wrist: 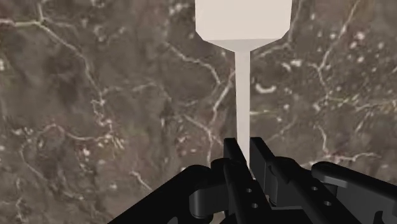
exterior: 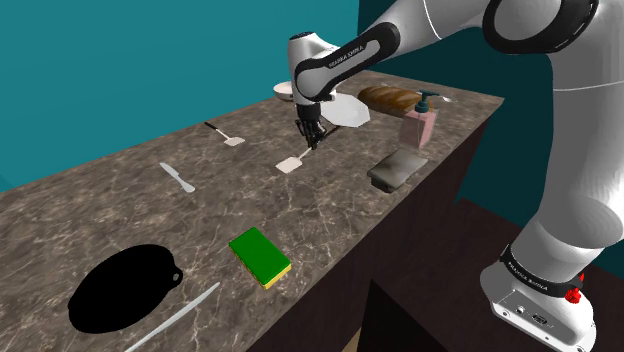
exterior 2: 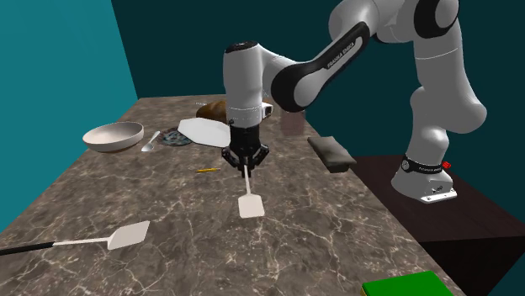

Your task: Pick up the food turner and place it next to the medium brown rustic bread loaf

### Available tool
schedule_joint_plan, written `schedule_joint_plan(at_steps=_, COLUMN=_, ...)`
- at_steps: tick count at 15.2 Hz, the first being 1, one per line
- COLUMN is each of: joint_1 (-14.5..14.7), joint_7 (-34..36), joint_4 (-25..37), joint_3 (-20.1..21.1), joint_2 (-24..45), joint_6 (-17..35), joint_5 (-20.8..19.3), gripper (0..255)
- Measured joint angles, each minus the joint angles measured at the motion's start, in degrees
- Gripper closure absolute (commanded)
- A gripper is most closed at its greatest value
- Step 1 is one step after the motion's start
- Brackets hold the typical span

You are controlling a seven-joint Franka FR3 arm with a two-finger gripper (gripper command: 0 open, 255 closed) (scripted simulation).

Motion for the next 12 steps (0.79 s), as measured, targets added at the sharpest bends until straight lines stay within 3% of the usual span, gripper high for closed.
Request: schedule_joint_plan(at_steps=12, joint_1=-0.3, joint_7=-1.6, joint_4=4.8, joint_3=0.7, joint_2=-3.2, joint_6=-7.7, joint_5=1.7, gripper=255)
